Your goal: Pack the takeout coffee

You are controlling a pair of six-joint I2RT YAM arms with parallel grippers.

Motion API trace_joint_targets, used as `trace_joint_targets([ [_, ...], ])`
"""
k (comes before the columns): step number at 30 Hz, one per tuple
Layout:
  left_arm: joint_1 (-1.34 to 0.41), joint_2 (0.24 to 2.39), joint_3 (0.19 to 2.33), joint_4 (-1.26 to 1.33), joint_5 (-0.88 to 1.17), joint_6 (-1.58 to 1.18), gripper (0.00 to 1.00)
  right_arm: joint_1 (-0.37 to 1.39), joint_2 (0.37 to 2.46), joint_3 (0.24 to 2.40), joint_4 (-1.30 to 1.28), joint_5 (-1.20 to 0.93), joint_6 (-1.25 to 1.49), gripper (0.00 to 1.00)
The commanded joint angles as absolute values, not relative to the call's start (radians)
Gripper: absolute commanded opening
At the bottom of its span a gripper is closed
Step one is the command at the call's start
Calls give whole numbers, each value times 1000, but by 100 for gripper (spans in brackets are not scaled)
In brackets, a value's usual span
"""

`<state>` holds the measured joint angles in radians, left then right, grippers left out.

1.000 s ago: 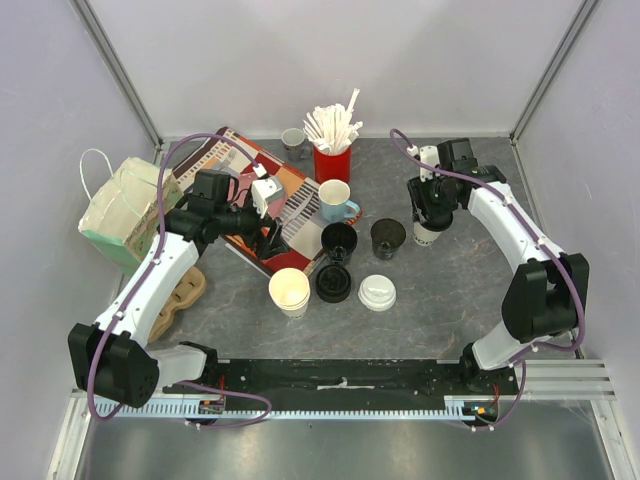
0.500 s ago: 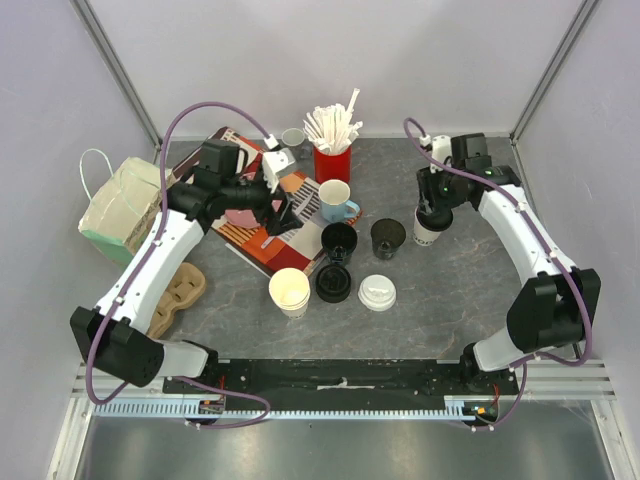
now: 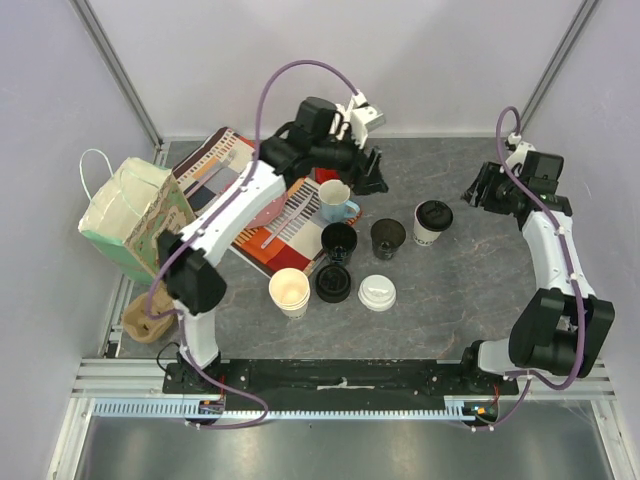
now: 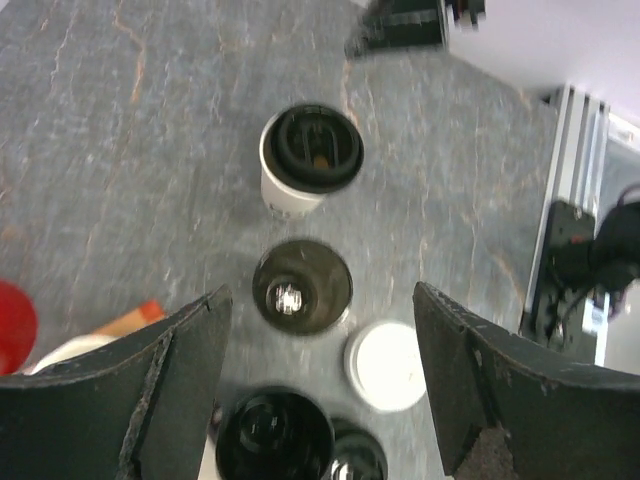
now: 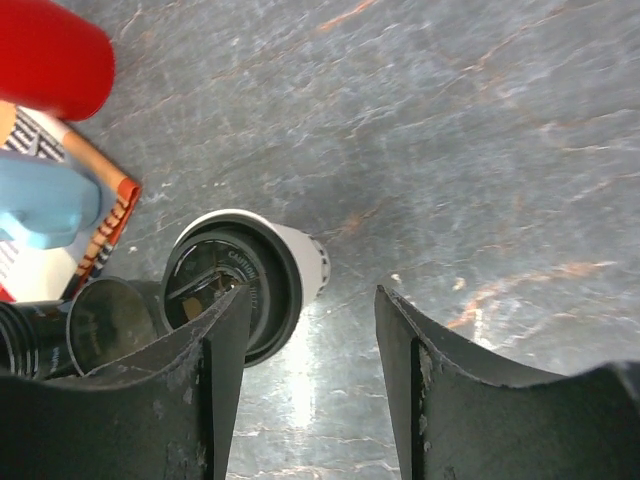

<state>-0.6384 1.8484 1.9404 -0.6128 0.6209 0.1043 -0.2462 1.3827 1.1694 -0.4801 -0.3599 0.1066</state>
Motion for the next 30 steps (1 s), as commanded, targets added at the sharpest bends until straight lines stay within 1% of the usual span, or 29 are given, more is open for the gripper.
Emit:
trace_joint_targets([
  [1,-692,2028,2132,-532,551,-150,80,-242,1397,1121,-371,-472,170,61],
  [3,-706,2115,2172,-514,548,-188,80,-242,1399,1092,-348,-485,196,61],
  [7,-729,2204,2218,-462,508,-245,80,-242,1436,1077,-316,-502,212,60],
  [10,-744,2247,2230,-428,489,-274,78,-241,1466,1078,-307,-517,218,56],
  [18,-762,2319,2243,-385,508,-322,72,-215,1508,1081,-302,-528,213,51],
  [22,-764,2339,2240,-377,503,-334,70,-201,1506,1077,-307,-520,199,46],
  [27,-764,2365,2237,-373,511,-356,69,-198,1497,1074,-313,-514,196,46],
  [30,-762,2370,2221,-365,514,-374,66,-190,1505,1078,-316,-518,192,45],
])
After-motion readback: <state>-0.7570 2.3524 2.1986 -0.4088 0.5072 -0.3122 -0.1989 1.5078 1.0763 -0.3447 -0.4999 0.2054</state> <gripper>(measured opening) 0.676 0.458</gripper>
